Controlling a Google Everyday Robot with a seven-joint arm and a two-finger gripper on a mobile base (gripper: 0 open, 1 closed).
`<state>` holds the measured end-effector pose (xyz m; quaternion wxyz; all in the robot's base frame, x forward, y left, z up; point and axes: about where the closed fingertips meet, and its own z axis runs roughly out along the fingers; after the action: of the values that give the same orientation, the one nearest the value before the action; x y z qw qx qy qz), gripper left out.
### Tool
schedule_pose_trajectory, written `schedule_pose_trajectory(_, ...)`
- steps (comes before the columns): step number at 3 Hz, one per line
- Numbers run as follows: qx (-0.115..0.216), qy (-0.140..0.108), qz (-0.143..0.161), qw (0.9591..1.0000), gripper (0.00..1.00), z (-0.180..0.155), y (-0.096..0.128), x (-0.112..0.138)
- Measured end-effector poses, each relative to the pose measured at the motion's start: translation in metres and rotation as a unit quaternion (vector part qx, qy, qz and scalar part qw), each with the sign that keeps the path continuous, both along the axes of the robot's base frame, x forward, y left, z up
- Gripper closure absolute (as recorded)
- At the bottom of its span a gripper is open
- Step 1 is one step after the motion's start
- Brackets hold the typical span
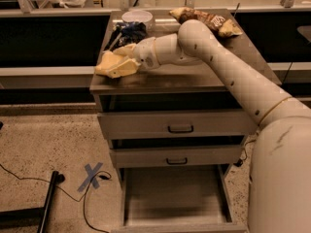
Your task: Place sponge into bottom drawer
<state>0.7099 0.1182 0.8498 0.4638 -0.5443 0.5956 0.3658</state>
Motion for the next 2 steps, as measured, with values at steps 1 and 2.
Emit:
schedule_pose_trajectory(1,0.043,-0.054,0.000,0.9976,1.00,0.048,-0.049,-0.021)
schedule_pose_trajectory(2,0.053,-0.115,-0.015,0.9918,1.00,0.073,-0.122,-0.051)
